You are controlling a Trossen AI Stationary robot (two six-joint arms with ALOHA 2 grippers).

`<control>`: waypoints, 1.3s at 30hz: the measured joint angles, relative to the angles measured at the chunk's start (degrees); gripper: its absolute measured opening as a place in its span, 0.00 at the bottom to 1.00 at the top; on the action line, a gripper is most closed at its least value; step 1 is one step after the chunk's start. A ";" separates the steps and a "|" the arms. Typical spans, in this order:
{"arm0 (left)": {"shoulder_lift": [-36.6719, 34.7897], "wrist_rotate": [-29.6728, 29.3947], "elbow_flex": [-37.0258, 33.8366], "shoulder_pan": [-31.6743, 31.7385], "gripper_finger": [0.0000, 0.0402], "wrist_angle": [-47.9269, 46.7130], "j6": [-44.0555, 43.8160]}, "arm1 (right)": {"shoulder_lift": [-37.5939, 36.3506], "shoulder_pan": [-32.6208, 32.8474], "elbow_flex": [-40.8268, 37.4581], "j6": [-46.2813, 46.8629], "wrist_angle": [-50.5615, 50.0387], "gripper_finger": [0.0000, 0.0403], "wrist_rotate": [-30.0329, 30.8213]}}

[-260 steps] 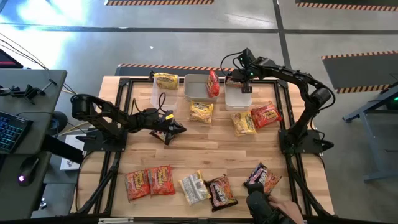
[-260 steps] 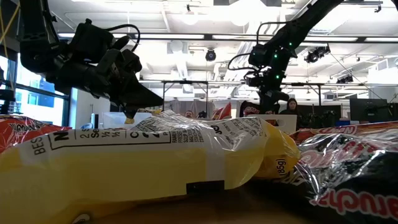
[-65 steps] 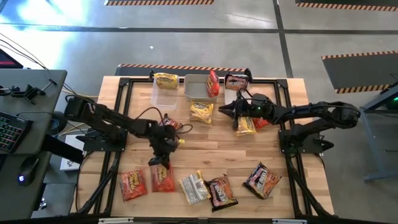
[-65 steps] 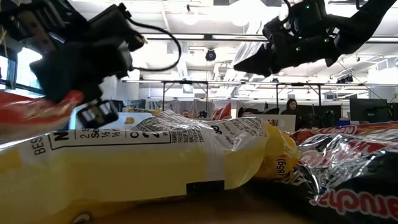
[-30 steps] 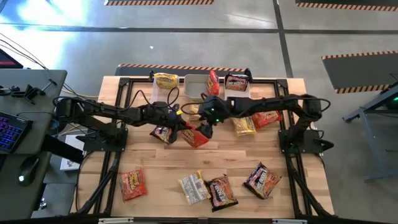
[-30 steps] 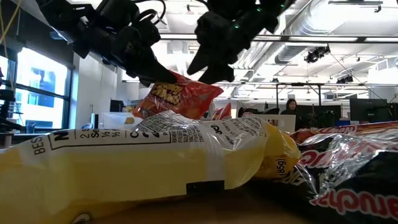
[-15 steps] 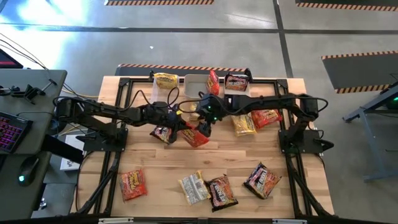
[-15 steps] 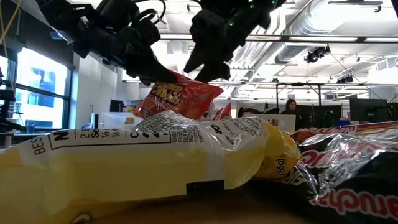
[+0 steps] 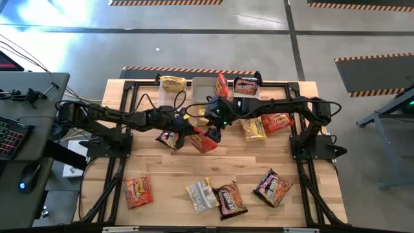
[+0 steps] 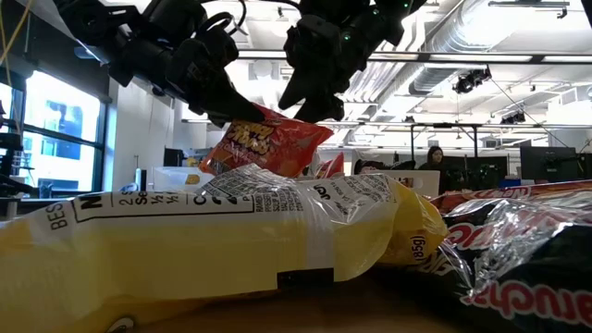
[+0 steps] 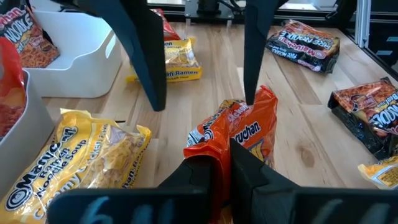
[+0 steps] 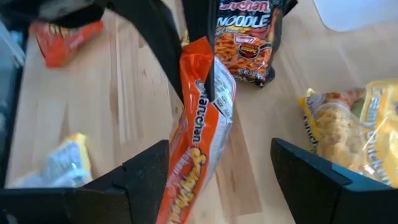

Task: Sort Maruchan noodles
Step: Put the bottom right orange noodle pack into the gray bin

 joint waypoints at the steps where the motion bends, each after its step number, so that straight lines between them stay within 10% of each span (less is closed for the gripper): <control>1: 0.00 -0.04 0.02 0.00 0.02 0.30 0.00 | 0.00 0.00 0.00 1.53 0.11 0.65 -0.04; 20: 0.04 -3.54 0.04 0.00 0.02 3.41 0.00 | 5.55 0.07 0.04 9.76 6.14 0.63 -3.82; 39: -2.00 -7.19 0.04 0.04 0.20 2.91 2.92 | 5.66 -0.15 1.77 6.90 4.73 0.19 -5.35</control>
